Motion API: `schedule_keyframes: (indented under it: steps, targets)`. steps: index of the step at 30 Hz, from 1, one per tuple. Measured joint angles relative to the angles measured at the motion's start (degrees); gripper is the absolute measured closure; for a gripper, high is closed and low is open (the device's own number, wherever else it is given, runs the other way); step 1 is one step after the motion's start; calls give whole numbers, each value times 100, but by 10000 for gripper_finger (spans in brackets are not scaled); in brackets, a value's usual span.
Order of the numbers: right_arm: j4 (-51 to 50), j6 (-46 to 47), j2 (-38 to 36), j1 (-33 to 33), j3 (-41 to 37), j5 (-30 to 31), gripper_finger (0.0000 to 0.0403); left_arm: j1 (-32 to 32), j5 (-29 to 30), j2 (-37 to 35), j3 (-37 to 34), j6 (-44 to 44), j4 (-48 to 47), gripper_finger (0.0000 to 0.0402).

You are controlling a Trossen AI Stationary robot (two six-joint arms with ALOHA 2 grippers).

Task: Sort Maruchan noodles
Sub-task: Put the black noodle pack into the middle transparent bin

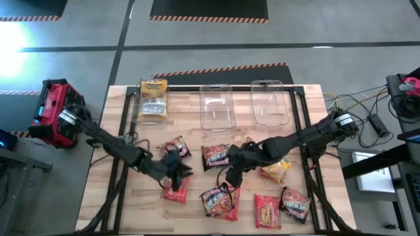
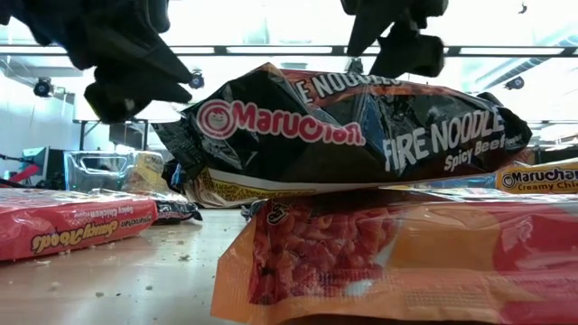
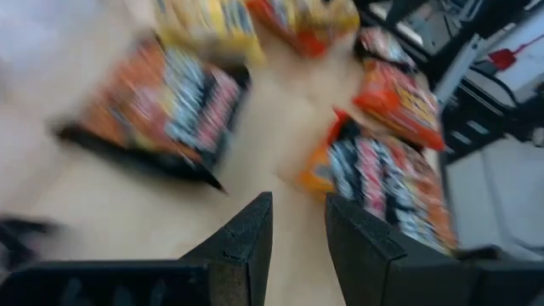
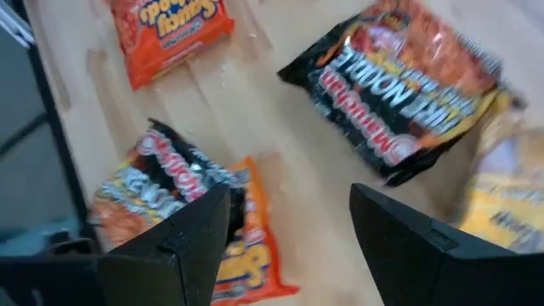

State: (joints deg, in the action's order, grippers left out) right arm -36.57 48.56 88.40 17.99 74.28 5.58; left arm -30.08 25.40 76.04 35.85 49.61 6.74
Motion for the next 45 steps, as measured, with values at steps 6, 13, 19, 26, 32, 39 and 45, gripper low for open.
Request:
schedule_keyframes:
  steps: [6,13,19,26,32,39,45]
  targets:
    - [113,141,-1,-9,0,-216,172,-460,-88,777,762,646,-113,310]
    - [285,16,141,12,2,-1124,172,-941,111,1425,1686,861,-734,310]
    - [262,271,447,237,2,-1421,172,-1152,357,1736,1898,1692,-1159,310]
    - [345,443,530,533,2,-1540,172,-1423,364,1763,1887,2716,-895,310]
    - [804,187,539,881,2,-1227,172,-1567,560,1763,1885,3564,-778,310]
    - [840,-164,546,923,-30,-820,172,-1564,641,1763,1872,3790,-756,299]
    - [860,-210,678,851,-240,-932,172,-1570,643,1779,1753,4029,-632,258]
